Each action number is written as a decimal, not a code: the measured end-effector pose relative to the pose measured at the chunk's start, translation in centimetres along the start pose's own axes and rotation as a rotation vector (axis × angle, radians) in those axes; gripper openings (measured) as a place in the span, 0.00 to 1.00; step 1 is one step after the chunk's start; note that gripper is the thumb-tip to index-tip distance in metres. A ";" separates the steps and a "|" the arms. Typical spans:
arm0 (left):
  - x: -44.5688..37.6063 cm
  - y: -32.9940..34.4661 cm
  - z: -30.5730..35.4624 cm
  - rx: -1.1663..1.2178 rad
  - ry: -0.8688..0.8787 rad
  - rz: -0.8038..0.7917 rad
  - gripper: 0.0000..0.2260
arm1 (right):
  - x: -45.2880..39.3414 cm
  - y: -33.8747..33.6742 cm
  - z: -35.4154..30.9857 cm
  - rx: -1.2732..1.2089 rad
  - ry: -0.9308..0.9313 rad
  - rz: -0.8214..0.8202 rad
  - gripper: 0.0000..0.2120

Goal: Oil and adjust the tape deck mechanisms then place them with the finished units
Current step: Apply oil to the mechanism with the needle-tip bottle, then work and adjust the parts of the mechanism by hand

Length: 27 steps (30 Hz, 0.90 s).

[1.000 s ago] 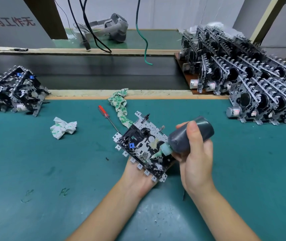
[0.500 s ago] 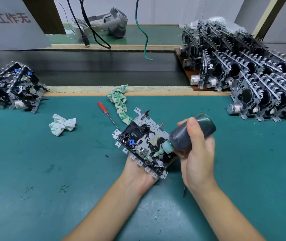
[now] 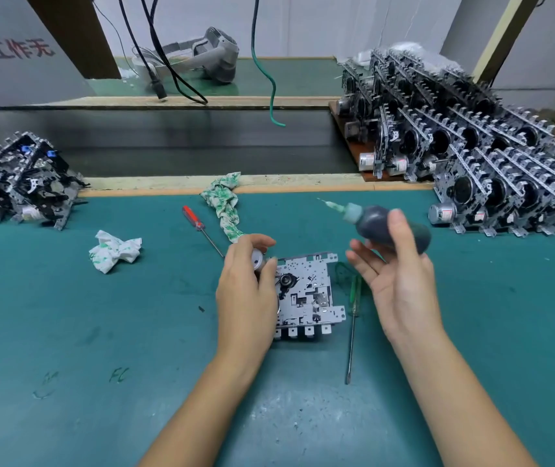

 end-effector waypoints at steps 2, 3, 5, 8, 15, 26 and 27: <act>0.0 -0.2 -0.1 -0.064 0.021 0.023 0.09 | -0.2 -0.2 0.2 0.176 -0.073 -0.067 0.19; 0.0 -0.3 -0.1 -0.082 0.016 0.027 0.10 | -0.3 -0.2 0.3 0.262 -0.108 -0.097 0.16; -0.1 -0.4 -0.1 -0.104 -0.009 0.019 0.11 | -0.7 -0.1 0.6 0.427 -0.195 -0.172 0.13; -0.6 -0.7 -0.1 -0.121 -0.064 -0.027 0.14 | -1.7 0.0 1.5 0.691 -0.296 -0.304 0.17; -2.3 -1.8 -0.7 -0.139 -0.089 -0.262 0.22 | -3.7 0.4 3.5 0.969 -0.320 -0.439 0.17; -3.5 -3.0 -1.6 -0.119 0.012 -0.503 0.21 | -0.3 1.5 -1.7 1.082 -0.745 -0.479 0.16; -3.5 -2.9 -1.6 -0.121 0.020 -0.513 0.21 | 0.4 1.6 -2.0 1.082 -0.682 -0.691 0.20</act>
Point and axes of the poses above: each hand's wrist, its own x-axis away from the middle knuckle, its own y-axis out of the palm, z = x × y, the point moved 2 cm from there along -x, towards the middle knuckle, and after that the axes turned 12 degrees about -y, right-handed, at the moved point
